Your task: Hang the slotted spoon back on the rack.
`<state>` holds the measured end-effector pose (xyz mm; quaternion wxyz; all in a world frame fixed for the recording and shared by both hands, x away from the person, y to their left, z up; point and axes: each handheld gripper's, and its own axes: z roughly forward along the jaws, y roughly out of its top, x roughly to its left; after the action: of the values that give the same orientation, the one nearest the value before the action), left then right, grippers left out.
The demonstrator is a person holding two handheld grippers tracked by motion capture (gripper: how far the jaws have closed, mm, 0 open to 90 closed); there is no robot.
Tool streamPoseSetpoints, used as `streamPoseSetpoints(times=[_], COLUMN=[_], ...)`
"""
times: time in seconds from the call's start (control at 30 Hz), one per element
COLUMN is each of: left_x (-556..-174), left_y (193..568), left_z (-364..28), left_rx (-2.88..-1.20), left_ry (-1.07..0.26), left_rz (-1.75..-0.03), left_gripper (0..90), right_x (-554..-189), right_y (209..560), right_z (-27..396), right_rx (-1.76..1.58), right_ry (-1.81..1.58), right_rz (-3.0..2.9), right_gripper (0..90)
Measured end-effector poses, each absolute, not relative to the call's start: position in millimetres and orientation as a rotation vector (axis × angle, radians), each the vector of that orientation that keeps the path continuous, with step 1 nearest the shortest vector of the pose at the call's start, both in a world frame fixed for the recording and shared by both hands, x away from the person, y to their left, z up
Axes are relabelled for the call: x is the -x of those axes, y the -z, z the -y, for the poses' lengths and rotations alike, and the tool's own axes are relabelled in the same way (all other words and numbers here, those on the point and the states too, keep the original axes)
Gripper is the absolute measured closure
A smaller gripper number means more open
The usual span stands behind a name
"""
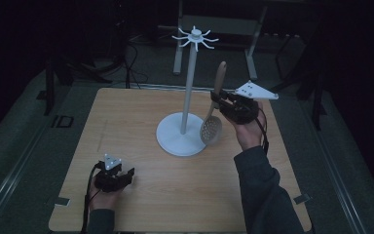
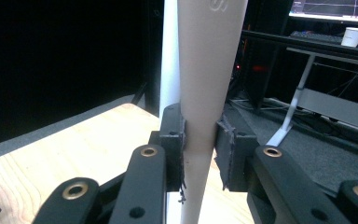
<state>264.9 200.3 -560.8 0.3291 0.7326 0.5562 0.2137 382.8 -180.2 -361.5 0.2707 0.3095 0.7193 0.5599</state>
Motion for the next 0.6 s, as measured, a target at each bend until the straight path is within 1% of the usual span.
streamPoseSetpoints(times=[0.6], left_x=[-265.0], left_y=[561.0], left_z=[-200.1], left_rx=[-1.917], left_ry=[-0.558], left_rz=[-1.455], left_gripper=[45.3], right_x=[-393.5], right_y=[344.7], right_z=[172.3], right_rx=[-0.833], right_ry=[-1.479], right_rz=[-1.938], right_gripper=[73.9])
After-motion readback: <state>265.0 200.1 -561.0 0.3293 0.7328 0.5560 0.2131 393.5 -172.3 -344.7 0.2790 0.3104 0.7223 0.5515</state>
